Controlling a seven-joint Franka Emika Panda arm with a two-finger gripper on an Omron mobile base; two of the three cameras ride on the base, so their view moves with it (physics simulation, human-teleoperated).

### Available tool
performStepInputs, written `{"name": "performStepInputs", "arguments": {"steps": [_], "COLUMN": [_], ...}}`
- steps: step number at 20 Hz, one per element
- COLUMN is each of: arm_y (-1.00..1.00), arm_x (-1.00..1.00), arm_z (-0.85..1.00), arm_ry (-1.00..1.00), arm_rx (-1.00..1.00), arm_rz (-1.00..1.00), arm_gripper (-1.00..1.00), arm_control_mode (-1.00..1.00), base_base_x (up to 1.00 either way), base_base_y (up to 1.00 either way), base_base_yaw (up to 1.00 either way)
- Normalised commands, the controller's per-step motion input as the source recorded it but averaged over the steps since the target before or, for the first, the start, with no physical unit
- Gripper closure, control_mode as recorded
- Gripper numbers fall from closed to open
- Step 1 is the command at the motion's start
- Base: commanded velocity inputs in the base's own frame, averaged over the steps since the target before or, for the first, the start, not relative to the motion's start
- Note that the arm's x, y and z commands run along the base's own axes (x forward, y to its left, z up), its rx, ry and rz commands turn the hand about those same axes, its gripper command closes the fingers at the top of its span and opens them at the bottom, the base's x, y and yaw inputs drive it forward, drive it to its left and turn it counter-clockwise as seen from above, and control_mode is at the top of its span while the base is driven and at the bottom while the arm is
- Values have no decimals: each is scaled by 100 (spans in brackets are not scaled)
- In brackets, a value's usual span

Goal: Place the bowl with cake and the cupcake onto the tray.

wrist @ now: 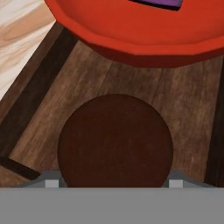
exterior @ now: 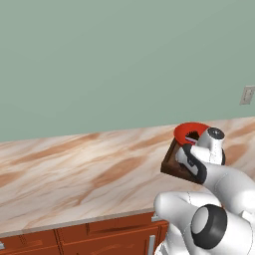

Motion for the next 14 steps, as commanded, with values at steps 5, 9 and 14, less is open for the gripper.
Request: {"name": "performStepInputs", "arguments": {"steps": [5, 9, 14], "arm_y": [0, 0, 0], "arm_x": [0, 0, -2], "arm_z": [0, 0, 5], "arm_ry": [0, 0, -1], "arm_rx": [0, 0, 0], "arm_rz": [0, 0, 0], "arm_gripper": [-100, -100, -100], "arm_control_mode": [-100, -100, -100], "base_base_x": [0, 0, 0], "base_base_y": [0, 0, 0], "base_base_yaw": [0, 0, 0]}}
